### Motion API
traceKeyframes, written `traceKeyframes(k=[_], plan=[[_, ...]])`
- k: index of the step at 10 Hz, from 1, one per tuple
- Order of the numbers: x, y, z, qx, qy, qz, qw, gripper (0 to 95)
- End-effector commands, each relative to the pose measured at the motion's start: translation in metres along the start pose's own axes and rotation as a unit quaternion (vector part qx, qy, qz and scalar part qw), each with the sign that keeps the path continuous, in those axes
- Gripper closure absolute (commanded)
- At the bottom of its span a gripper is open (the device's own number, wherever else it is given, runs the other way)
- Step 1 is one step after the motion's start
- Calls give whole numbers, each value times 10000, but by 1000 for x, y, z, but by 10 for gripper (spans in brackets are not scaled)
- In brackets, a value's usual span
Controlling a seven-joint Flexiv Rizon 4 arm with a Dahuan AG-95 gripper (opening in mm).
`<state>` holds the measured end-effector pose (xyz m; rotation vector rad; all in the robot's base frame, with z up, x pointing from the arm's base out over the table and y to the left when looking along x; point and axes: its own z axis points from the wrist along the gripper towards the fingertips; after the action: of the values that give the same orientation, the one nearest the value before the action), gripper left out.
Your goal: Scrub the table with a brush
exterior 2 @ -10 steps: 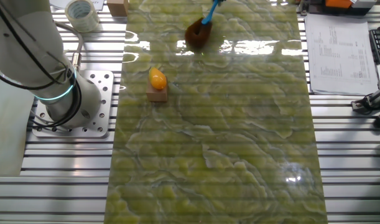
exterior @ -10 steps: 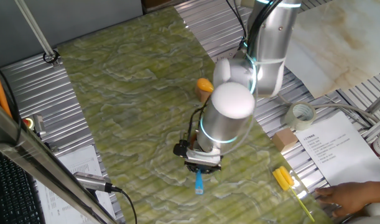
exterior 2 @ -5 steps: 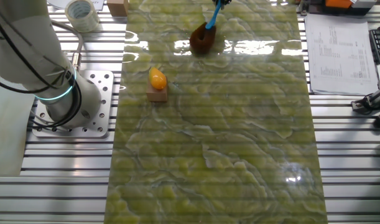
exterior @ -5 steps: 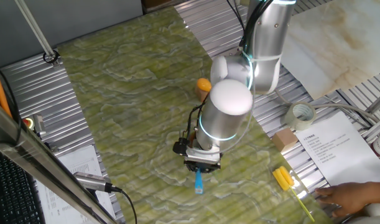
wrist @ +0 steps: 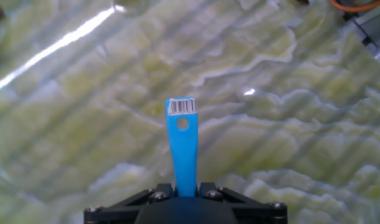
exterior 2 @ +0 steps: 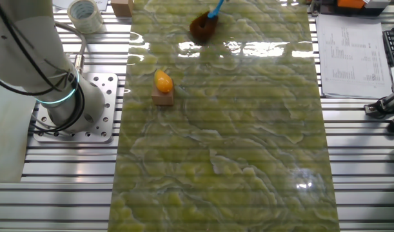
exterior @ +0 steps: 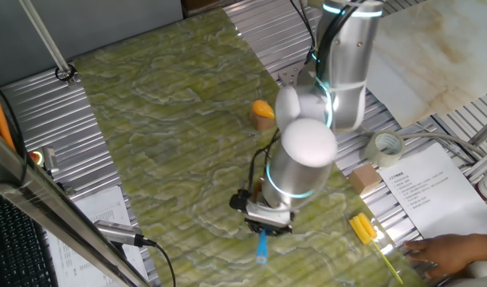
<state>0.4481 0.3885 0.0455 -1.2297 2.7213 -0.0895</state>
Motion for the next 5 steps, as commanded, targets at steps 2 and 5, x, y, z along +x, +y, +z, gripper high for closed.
traceKeyframes(k=[2,5], plan=[[-11,23,1,36,-47,549,9985,950],[-7,32,1,60,-30,595,9982,950]])
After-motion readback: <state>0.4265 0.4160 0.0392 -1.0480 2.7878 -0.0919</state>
